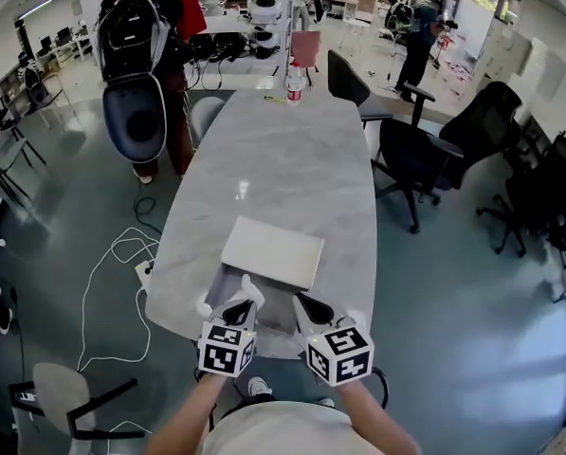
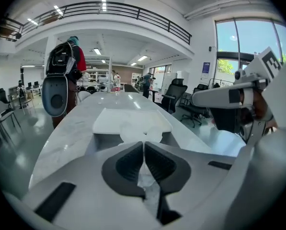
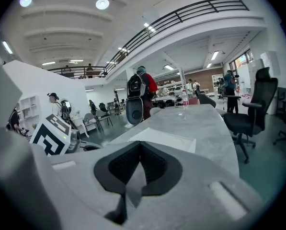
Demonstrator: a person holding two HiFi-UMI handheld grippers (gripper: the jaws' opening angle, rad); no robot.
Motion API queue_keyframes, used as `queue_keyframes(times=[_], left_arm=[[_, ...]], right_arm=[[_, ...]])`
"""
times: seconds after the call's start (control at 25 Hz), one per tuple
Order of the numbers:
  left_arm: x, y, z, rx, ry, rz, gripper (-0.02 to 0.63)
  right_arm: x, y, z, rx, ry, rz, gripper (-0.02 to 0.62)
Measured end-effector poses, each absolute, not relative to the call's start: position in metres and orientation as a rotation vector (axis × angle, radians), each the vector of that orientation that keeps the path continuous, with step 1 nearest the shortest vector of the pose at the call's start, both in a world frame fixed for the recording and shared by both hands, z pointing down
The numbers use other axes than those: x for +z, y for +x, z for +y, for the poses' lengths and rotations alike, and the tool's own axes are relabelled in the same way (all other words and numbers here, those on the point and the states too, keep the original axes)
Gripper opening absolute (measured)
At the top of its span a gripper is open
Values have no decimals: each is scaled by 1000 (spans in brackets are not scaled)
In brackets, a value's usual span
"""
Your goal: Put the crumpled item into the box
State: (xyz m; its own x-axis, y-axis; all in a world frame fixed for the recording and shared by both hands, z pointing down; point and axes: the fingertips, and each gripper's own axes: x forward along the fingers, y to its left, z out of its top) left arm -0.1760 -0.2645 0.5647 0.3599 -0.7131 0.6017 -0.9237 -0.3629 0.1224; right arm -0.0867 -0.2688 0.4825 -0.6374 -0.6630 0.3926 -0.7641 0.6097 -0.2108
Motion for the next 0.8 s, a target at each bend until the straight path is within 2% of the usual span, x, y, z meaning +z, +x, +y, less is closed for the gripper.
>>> queue_keyframes(times=[0.8], left_arm=[[615, -144, -292, 1249, 2513, -904, 17]], right_arm=[[502, -63, -279, 600, 1513, -2416, 5]])
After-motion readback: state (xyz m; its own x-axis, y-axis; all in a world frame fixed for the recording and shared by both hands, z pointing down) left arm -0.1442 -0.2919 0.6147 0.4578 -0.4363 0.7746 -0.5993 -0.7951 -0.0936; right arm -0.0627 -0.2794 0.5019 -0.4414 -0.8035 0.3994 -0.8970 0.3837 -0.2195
